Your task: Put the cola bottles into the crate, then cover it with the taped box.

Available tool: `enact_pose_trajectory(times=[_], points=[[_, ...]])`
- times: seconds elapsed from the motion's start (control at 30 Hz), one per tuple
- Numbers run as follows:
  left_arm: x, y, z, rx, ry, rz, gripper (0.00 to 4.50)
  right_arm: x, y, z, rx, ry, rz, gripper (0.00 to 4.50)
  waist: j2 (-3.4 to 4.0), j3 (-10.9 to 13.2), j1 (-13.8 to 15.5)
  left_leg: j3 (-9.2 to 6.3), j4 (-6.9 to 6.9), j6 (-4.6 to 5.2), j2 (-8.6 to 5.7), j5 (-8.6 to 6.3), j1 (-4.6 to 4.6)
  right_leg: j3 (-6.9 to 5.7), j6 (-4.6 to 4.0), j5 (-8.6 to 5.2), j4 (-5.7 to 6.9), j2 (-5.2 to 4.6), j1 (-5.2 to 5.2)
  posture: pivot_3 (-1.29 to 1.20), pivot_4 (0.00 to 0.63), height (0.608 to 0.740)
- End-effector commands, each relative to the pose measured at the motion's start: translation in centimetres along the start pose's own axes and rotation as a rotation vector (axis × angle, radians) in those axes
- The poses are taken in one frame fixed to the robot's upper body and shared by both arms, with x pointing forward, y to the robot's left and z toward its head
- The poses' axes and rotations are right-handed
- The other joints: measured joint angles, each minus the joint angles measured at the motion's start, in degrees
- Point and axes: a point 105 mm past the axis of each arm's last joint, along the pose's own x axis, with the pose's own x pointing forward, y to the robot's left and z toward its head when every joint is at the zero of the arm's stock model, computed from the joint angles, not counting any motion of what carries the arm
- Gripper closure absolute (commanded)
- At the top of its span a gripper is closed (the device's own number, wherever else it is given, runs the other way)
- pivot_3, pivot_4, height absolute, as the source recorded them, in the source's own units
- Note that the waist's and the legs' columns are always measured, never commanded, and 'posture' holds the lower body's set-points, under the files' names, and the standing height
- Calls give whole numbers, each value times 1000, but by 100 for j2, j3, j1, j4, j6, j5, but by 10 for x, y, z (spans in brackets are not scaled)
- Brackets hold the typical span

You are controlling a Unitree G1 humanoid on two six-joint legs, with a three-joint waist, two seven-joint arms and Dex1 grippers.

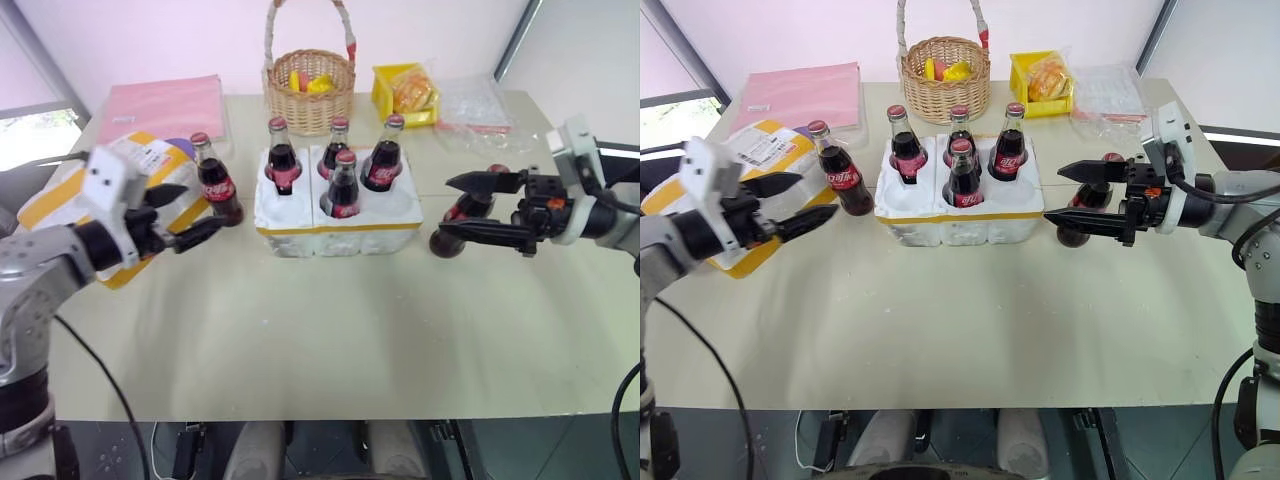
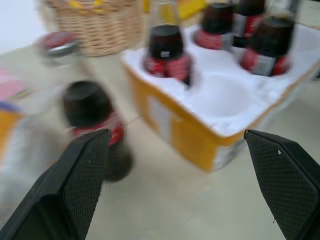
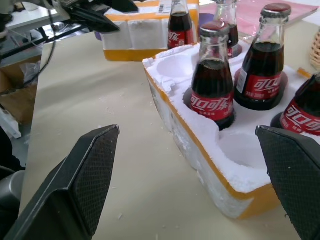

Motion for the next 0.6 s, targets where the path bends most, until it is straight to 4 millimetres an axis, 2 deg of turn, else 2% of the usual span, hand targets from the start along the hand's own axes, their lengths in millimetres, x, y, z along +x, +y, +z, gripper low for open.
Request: enact_pose_trajectory(times=[0.03, 0.1, 0.17, 0.4, 0.6], points=[[-15, 29, 6, 15, -48, 163, 51, -6, 0, 16, -65, -28, -20, 0, 0, 0, 11, 0, 1, 0, 0, 0, 0, 0, -1, 0, -1, 0, 0, 0, 150, 738], [-14, 39, 0, -5, -54, 218, 51, -6, 1, 16, -64, -30, -20, 0, 0, 0, 8, 1, 1, 0, -1, 0, 0, 0, -1, 0, -5, -1, 3, 0, 150, 738], [-4, 45, -5, -9, -56, 254, 51, -5, 2, 16, -63, -33, -18, 0, 0, 0, 11, 1, 0, 0, -2, 0, 0, 0, 1, 1, -5, -2, 3, 0, 150, 738], [38, 44, -16, -50, -79, 199, 51, -1, 4, 19, -60, -46, -14, 0, -2, -1, 4, 2, 1, 0, -3, 0, 0, 0, 1, 4, -5, -2, 4, 0, 150, 738], [54, 44, -26, -43, -64, 167, 51, 0, 4, 23, -60, -51, -15, 0, -2, -1, -29, 4, -3, 0, 0, 0, 1, 0, 1, 4, -1, 0, -4, 0, 150, 738]])
